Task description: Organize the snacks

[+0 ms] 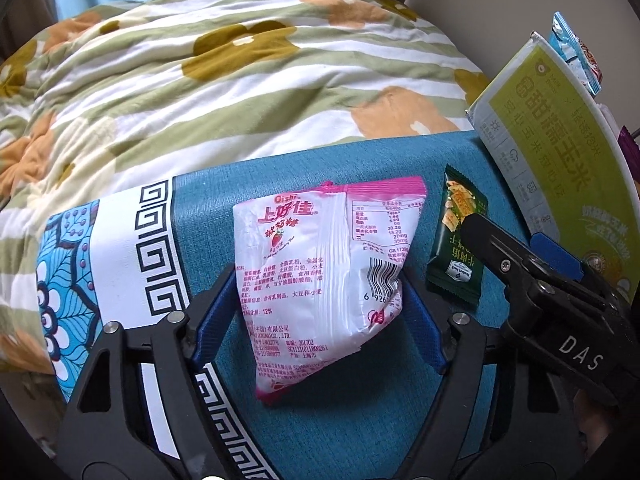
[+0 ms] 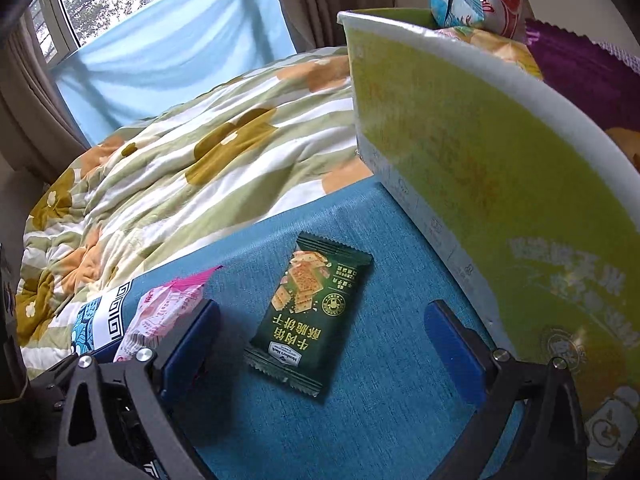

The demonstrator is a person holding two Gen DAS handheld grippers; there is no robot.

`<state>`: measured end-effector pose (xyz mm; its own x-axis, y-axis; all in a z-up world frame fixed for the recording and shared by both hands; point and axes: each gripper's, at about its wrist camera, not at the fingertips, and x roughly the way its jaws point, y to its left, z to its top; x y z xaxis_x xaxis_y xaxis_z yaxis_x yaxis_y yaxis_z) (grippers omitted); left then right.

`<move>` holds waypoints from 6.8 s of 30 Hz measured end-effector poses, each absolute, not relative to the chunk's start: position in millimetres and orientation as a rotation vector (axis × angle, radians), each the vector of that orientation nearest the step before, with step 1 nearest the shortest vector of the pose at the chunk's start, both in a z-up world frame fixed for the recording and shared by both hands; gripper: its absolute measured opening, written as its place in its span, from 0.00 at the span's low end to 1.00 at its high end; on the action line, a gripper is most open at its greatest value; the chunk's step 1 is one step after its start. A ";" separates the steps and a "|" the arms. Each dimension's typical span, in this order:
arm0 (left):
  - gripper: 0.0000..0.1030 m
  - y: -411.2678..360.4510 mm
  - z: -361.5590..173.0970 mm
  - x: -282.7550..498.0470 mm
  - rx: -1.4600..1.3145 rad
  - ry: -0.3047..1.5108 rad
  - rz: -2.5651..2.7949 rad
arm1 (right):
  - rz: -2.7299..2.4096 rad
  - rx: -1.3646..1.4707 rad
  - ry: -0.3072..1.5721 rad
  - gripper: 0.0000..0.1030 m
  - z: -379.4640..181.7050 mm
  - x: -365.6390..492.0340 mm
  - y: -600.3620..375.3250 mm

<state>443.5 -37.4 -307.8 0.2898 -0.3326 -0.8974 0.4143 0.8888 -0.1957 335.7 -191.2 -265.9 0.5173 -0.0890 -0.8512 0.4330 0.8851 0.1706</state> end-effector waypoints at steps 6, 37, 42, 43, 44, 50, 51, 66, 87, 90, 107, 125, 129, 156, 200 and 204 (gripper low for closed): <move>0.50 -33.1 -305.9 442.5 0.123 1.153 -0.506 | -0.329 0.361 1.011 0.92 -277.4 344.0 -189.2; 0.47 11.8 -271.1 435.8 0.064 1.122 -0.375 | -0.185 0.187 0.998 0.41 -269.7 354.5 -156.5; 0.47 11.4 -225.6 424.8 0.065 1.074 -0.336 | -0.119 0.184 0.925 0.41 -226.8 347.2 -152.8; 0.47 9.8 -213.8 421.2 0.070 1.057 -0.326 | -0.102 0.186 0.908 0.41 -215.1 344.4 -153.4; 0.47 8.0 -200.9 417.5 0.072 1.039 -0.317 | -0.082 0.189 0.890 0.41 -203.6 341.2 -154.7; 0.47 -27.3 -128.5 378.3 0.057 0.943 -0.297 | 0.034 0.181 0.791 0.41 -133.8 309.6 -178.0; 0.47 -37.0 -118.7 370.1 0.050 0.935 -0.300 | 0.051 0.181 0.780 0.41 -123.5 301.5 -185.3; 0.47 -280.4 -90.8 269.3 0.015 0.939 -0.417 | 0.038 0.127 0.759 0.41 -59.4 193.8 -378.8; 1.00 -291.5 -100.4 223.0 -0.033 0.954 -0.217 | 0.151 0.151 0.784 0.41 -68.7 176.1 -467.8; 1.00 -276.0 -102.5 219.0 -0.057 0.967 -0.176 | 0.202 0.129 0.784 0.41 -66.2 181.3 -455.5; 1.00 -233.9 -99.8 182.1 -0.068 0.959 -0.042 | 0.305 0.179 0.846 0.98 -81.9 208.1 -430.7; 1.00 -174.3 -24.5 94.7 0.029 0.737 -0.105 | 0.157 0.156 0.714 0.98 -26.0 93.4 -394.1; 1.00 -151.9 -0.9 62.8 0.043 0.649 -0.088 | 0.090 0.090 0.640 0.99 -2.8 56.9 -370.7; 1.00 -105.2 20.5 -3.1 0.054 0.522 -0.095 | -0.010 0.051 0.582 0.99 12.4 -13.8 -315.9; 1.00 -115.4 15.0 3.3 0.056 0.536 -0.113 | -0.018 0.055 0.612 0.99 0.6 -6.5 -316.5; 1.00 -113.7 18.2 0.1 0.032 0.521 -0.127 | -0.019 0.055 0.612 0.99 1.3 -5.4 -316.9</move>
<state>0.1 -113.7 18.2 0.8597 -0.1134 -0.4981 0.1295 0.9916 -0.0022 -5.4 -316.9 1.3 0.8184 -0.0015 -0.5746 0.0340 0.9984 0.0459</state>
